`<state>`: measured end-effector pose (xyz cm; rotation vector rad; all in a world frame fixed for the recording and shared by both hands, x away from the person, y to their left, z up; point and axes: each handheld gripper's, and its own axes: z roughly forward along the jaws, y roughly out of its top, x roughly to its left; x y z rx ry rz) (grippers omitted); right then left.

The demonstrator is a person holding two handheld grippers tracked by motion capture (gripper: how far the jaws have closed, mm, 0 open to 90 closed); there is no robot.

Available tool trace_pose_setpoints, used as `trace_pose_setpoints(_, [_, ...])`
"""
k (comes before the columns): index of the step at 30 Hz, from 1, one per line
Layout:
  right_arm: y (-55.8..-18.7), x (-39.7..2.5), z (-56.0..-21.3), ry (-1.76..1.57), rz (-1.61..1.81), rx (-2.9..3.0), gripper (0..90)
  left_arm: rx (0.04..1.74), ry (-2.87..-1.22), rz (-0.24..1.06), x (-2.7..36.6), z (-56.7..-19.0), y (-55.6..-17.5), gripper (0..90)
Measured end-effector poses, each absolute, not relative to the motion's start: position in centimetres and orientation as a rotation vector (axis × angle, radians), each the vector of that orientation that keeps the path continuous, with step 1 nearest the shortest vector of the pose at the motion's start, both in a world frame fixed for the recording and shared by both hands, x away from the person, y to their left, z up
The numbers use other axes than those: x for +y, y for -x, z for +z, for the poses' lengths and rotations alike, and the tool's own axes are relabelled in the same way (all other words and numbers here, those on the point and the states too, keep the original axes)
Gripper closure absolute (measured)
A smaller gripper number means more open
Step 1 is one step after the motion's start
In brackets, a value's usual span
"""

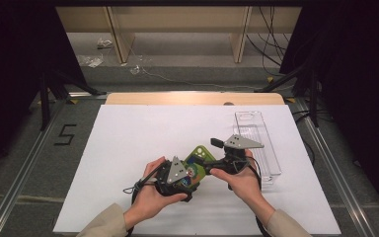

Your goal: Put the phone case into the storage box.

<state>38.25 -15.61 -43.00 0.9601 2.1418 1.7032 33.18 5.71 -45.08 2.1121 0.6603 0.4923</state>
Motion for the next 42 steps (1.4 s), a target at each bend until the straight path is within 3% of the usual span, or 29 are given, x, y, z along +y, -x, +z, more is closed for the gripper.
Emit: trace_pose_setpoints(42, [-38.77, -14.8, -42.93, -0.977, 1.685, 2.196, 59.9, 0.664, -2.11, 0.494, 5.71, -45.18, -33.23, 16.2])
